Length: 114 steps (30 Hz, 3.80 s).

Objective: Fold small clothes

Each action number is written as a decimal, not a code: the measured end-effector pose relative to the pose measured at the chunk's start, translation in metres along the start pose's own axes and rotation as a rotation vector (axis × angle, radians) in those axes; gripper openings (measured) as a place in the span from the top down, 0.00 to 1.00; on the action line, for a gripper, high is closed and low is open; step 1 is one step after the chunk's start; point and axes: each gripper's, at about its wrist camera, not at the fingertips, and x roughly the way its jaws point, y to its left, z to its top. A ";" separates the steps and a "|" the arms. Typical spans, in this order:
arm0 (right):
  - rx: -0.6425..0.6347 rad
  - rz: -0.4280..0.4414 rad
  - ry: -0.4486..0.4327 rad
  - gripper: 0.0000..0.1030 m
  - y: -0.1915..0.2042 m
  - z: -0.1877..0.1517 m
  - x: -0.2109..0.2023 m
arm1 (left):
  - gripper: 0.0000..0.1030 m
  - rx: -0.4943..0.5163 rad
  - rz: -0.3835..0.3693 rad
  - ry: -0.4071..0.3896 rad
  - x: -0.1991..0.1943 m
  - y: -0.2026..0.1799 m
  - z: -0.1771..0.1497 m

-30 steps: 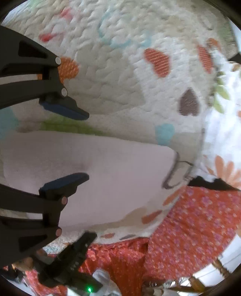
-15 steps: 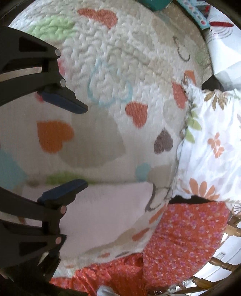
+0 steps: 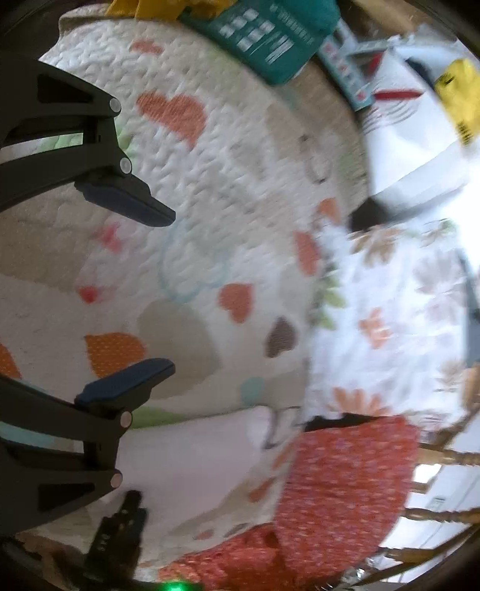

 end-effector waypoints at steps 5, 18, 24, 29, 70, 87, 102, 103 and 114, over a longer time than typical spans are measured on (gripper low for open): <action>-0.022 -0.054 -0.084 0.44 0.010 -0.017 -0.038 | 0.03 0.019 0.101 -0.289 -0.067 -0.010 -0.004; 0.226 -0.098 -0.328 0.41 -0.029 -0.123 -0.155 | 0.00 -0.059 0.124 -0.426 -0.205 -0.012 -0.081; 0.217 -0.175 -0.520 0.27 -0.019 -0.127 -0.229 | 0.00 -0.055 0.010 -0.391 -0.230 -0.027 -0.074; 0.151 -0.323 -0.653 0.10 -0.006 -0.125 -0.232 | 0.00 -0.011 -0.048 -0.285 -0.212 -0.052 -0.068; 0.045 -0.621 -0.311 0.11 0.035 -0.111 -0.107 | 0.00 0.013 -0.068 -0.196 -0.134 0.011 -0.036; 0.014 -0.522 -0.292 0.10 0.056 -0.117 -0.105 | 0.00 0.016 -0.061 -0.059 -0.119 -0.024 -0.072; -0.004 -0.368 -0.276 0.10 0.006 -0.133 -0.098 | 0.00 0.103 -0.004 0.148 -0.087 -0.106 -0.105; 0.019 -0.367 -0.259 0.10 -0.001 -0.137 -0.094 | 0.00 0.111 -0.002 0.169 -0.084 -0.109 -0.108; 0.132 -0.327 -0.215 0.10 -0.021 -0.139 -0.078 | 0.00 0.125 0.014 0.261 -0.070 -0.114 -0.126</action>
